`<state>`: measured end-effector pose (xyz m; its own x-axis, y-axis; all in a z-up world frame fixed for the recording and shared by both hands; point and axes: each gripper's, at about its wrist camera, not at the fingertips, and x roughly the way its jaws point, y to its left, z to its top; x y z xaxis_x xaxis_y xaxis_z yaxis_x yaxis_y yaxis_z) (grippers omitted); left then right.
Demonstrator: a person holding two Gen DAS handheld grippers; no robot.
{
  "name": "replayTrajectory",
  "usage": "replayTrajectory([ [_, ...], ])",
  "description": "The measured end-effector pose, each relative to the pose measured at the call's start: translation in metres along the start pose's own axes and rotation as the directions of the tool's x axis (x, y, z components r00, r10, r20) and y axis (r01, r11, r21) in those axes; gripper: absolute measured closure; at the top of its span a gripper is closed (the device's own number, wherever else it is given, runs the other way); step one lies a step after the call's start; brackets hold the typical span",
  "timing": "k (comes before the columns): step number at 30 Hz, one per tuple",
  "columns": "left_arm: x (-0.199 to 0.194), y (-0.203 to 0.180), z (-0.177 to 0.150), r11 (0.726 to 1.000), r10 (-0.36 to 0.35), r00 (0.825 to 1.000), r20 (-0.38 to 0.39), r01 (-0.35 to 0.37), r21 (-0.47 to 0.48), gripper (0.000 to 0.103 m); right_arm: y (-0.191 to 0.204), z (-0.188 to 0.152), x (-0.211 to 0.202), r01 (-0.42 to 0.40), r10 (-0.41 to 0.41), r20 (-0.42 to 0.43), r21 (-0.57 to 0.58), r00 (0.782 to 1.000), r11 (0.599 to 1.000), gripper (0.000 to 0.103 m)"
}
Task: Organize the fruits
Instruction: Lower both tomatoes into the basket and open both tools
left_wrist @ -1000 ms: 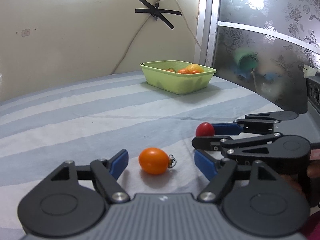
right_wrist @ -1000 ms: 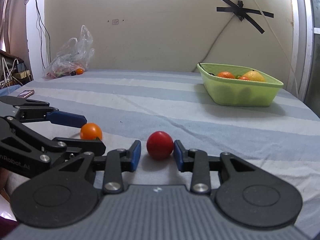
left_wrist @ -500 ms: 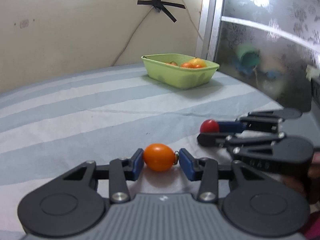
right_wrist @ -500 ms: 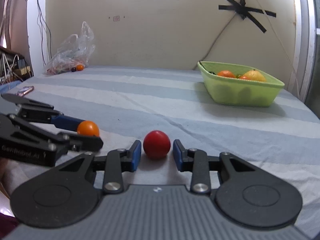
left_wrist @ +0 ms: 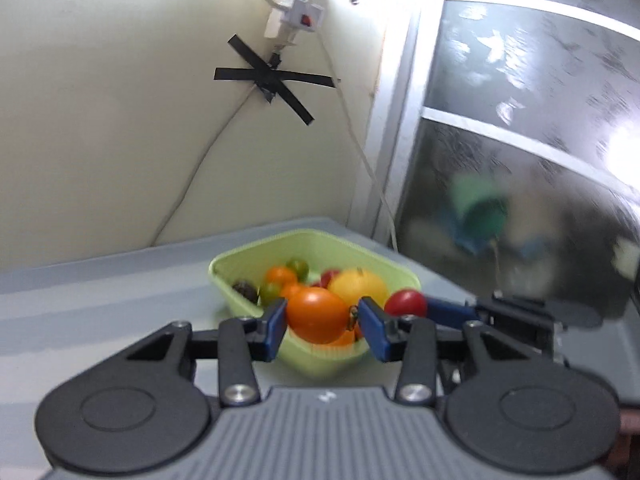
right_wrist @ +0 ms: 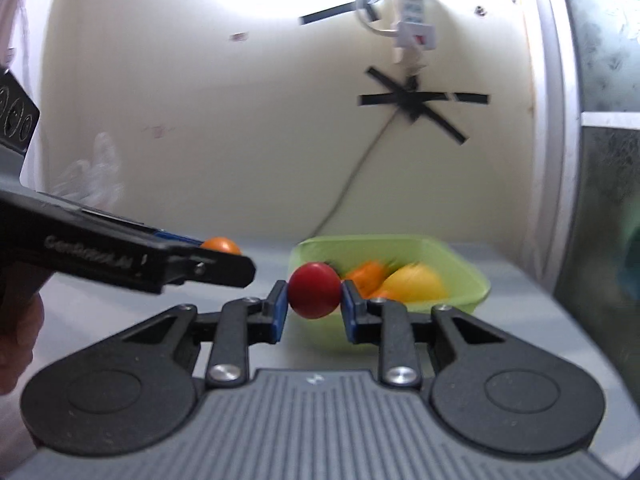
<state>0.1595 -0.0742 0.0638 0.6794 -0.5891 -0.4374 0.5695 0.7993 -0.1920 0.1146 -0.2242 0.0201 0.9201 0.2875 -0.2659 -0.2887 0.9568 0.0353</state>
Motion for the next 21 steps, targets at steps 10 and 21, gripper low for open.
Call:
replayTrajectory([
  [10, 0.086, 0.009, 0.022, 0.999, 0.031, 0.998, -0.056, -0.032, -0.005, 0.052, -0.023, 0.005, 0.059, 0.064, -0.065, -0.023, -0.058, 0.998, 0.996, 0.070],
  [21, 0.059, -0.001, 0.021, 0.999, 0.034, 0.999, -0.001, -0.034, -0.018, 0.030, -0.027, 0.008, 0.044, 0.084, -0.083, 0.046, -0.030, 0.995, 0.996, 0.049],
])
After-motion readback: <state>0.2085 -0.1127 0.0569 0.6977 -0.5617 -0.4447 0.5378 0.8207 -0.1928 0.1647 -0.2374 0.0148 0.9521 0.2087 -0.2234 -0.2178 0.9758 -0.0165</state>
